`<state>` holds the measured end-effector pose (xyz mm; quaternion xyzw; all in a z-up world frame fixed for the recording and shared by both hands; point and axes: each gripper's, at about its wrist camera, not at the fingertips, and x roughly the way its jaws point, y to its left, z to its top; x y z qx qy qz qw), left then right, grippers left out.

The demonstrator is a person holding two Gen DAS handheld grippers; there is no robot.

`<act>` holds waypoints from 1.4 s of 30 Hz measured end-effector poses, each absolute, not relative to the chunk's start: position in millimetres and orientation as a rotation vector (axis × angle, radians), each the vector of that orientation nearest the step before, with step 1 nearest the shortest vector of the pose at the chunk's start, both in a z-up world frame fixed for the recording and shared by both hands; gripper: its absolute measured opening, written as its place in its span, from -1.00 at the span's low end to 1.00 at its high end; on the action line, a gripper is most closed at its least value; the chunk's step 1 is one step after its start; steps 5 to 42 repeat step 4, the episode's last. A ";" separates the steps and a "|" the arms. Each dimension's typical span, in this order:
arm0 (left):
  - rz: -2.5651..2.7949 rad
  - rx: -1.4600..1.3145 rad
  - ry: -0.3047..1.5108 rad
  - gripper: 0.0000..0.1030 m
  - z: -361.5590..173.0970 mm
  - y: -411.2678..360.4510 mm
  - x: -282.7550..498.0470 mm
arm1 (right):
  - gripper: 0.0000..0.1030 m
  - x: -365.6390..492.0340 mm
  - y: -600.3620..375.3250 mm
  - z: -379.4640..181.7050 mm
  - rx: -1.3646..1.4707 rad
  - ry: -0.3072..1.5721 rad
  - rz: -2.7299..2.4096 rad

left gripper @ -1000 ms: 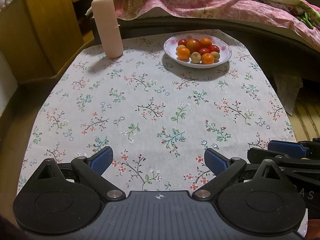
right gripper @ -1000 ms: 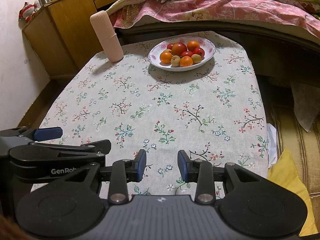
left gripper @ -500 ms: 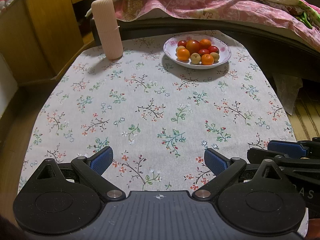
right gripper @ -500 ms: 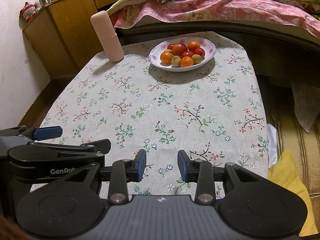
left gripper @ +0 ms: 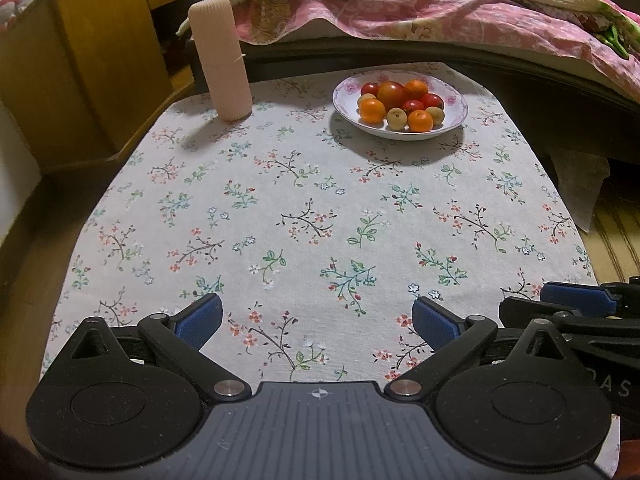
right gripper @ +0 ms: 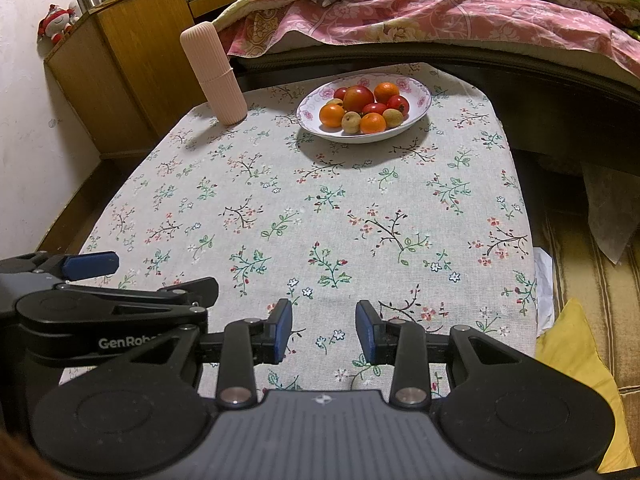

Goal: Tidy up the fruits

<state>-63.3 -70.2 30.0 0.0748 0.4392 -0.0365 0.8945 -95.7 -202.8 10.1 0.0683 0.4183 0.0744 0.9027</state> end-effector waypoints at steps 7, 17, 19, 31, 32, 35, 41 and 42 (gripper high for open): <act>-0.070 0.153 0.906 0.99 30.4 -69.2 -62.6 | -0.30 -95.6 -202.5 10.2 0.140 0.865 0.156; -0.070 0.153 0.906 0.99 30.4 -69.2 -62.6 | -0.30 -95.6 -202.5 10.2 0.140 0.865 0.156; -0.070 0.153 0.906 0.99 30.4 -69.2 -62.6 | -0.30 -95.6 -202.5 10.2 0.140 0.865 0.156; -0.070 0.153 0.906 0.99 30.4 -69.2 -62.6 | -0.30 -95.6 -202.5 10.2 0.140 0.865 0.156; -0.070 0.153 0.906 0.99 30.4 -69.2 -62.6 | -0.30 -95.6 -202.5 10.2 0.140 0.865 0.156; -0.070 0.153 0.906 0.99 30.4 -69.2 -62.6 | -0.30 -95.6 -202.5 10.2 0.140 0.865 0.156; -0.070 0.153 0.906 0.99 30.4 -69.2 -62.6 | -0.30 -95.6 -202.5 10.2 0.140 0.865 0.156; -0.070 0.153 0.906 0.99 30.4 -69.2 -62.6 | -0.30 -95.6 -202.5 10.2 0.140 0.865 0.156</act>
